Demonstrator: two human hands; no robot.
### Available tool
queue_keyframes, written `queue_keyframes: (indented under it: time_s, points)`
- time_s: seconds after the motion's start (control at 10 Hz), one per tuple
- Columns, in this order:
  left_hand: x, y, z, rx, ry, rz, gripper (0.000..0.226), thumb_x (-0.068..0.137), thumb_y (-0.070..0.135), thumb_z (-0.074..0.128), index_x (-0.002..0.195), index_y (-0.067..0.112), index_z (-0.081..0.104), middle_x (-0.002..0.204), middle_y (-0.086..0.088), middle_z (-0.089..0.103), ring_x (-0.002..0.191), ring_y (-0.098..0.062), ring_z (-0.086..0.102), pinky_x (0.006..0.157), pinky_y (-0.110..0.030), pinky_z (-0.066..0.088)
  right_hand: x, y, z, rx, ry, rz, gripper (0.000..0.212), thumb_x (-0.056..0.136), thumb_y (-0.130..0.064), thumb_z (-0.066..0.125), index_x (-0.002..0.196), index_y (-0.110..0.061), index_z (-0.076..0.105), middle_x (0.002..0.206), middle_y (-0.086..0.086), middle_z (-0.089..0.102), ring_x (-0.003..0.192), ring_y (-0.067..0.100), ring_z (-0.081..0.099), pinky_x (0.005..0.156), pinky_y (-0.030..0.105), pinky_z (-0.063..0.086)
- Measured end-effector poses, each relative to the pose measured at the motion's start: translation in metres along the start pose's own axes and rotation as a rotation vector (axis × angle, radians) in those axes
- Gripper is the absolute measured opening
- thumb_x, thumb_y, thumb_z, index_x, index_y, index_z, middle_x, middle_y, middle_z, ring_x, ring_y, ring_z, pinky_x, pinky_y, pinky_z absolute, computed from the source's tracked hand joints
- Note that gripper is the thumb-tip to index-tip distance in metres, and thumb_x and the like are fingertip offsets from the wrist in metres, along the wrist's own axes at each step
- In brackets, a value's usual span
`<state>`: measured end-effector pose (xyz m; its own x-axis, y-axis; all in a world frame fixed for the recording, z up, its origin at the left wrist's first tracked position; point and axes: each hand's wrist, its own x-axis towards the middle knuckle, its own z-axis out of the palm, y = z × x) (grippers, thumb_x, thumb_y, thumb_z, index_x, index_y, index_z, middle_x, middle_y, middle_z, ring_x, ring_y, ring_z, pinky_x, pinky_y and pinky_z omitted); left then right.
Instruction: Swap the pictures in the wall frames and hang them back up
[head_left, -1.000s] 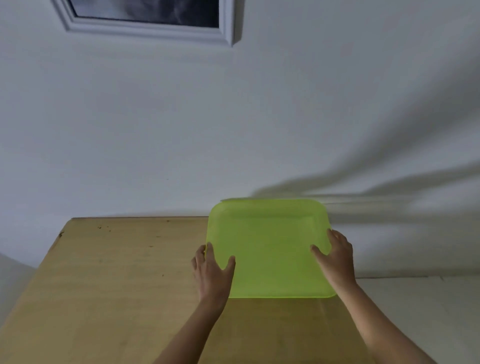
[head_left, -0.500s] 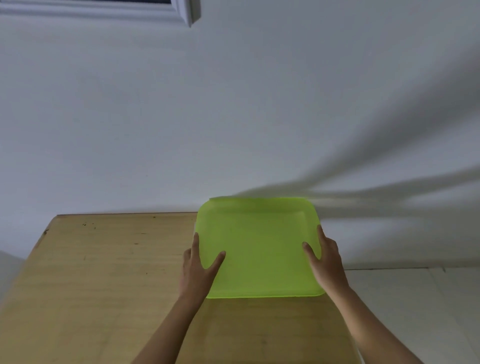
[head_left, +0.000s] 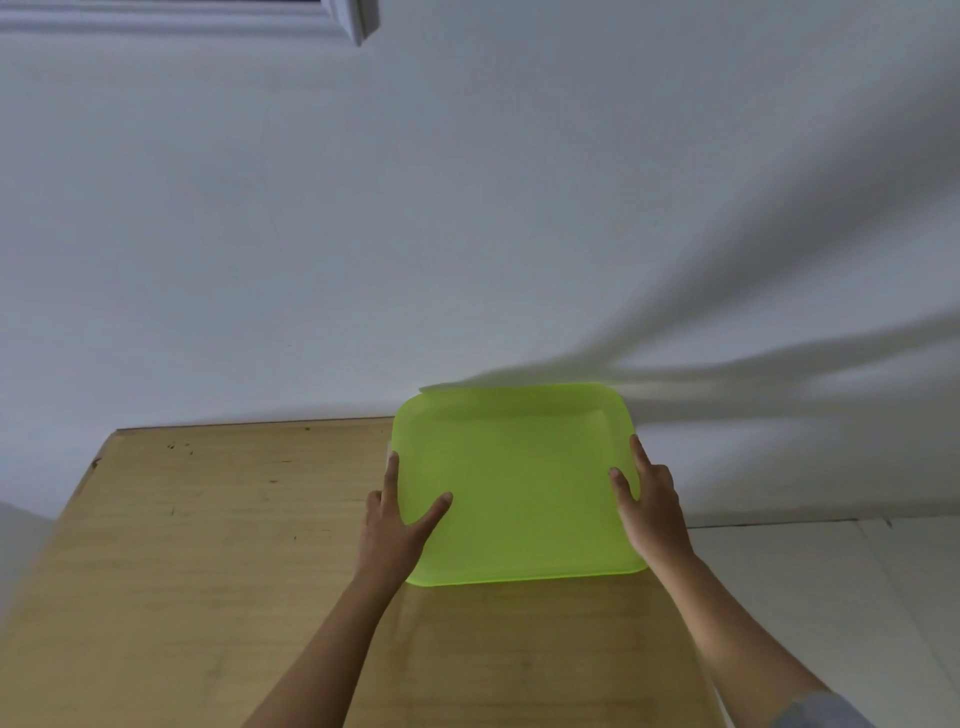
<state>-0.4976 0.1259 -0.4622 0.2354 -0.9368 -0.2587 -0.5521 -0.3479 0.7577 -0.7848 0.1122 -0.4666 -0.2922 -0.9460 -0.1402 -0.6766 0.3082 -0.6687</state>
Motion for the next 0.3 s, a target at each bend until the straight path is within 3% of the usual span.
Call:
queue_keyframes:
  time_s: [0.2, 0.3]
  points:
    - [0.0015, 0.0018, -0.0035, -0.041, -0.033, 0.018, 0.095, 0.075, 0.053, 0.067, 0.147, 0.038, 0.007, 0.137, -0.01, 0.041, 0.124, -0.026, 0.042, 0.098, -0.037, 0.036, 0.0018, -0.0009, -0.0001, 0.029, -0.011, 0.002, 0.056, 0.095, -0.035, 0.041, 0.146, -0.026, 0.019, 0.116, 0.015, 0.044, 0.101, 0.031, 0.053, 0.087, 0.036, 0.044]
    - [-0.0007, -0.0062, -0.0036, -0.066, -0.074, 0.001, 0.107, 0.061, 0.073, 0.062, 0.146, 0.041, 0.005, 0.138, -0.009, 0.041, 0.124, -0.025, 0.044, 0.098, -0.038, 0.038, -0.0016, 0.0021, 0.001, 0.042, -0.028, 0.017, 0.056, 0.095, -0.037, 0.041, 0.146, -0.028, 0.018, 0.12, 0.014, 0.044, 0.101, 0.031, 0.054, 0.086, 0.037, 0.046]
